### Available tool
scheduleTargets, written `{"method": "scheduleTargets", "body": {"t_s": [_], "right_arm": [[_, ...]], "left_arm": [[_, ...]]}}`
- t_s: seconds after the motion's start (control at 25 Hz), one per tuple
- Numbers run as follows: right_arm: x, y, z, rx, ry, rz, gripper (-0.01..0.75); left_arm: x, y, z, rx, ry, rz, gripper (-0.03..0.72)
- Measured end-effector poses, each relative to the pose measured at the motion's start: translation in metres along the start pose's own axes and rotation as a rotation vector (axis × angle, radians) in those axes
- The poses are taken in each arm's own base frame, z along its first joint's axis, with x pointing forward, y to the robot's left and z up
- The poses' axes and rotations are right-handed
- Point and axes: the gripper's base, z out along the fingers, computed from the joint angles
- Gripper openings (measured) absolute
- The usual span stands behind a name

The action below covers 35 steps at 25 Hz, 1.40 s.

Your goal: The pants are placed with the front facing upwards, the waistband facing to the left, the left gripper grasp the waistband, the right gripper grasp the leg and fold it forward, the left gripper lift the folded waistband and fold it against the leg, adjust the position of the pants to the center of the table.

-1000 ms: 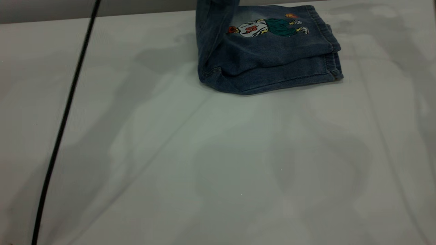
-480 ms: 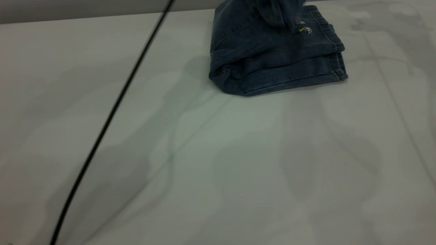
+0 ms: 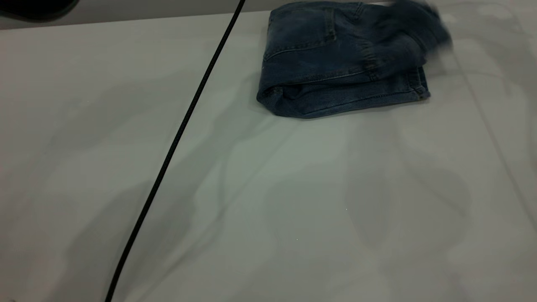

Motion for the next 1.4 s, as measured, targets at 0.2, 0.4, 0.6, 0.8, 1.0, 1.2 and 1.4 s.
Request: {"method": "scheduleTargets", "body": {"t_s": [0.2,0.4,0.6,0.8,1.0,1.2,1.4], "right_arm": [[0.0,0.0,0.0,-0.005,-0.001,0.003,0.44],[0.0,0.002,0.0,-0.022,-0.005,0.009,0.44],[-0.001,0.002,0.0,-0.022,-0.006,0.009,0.44],[-0.001,0.004,0.0,-0.044,-0.012,0.018,0.44],[-0.001,0.005,0.0,-0.054,-0.014,0.021,0.44],[-0.002,0.006,0.0,-0.067,-0.018,0.024,0.44],[-0.002,0.006,0.0,-0.068,-0.018,0.023,0.44]], "left_arm": [[-0.007,0.006,-0.008,-0.035,-0.005,-0.019,0.608],[0.0,0.015,-0.019,-0.111,0.173,-0.034,0.582],[0.021,0.027,-0.016,-0.216,0.326,-0.017,0.58],[0.034,0.034,-0.002,-0.232,0.306,-0.01,0.58],[0.056,0.039,0.014,-0.228,0.343,-0.021,0.58],[0.069,0.044,0.024,-0.231,0.345,-0.018,0.58],[0.083,0.047,0.034,-0.232,0.358,-0.021,0.58]]}}
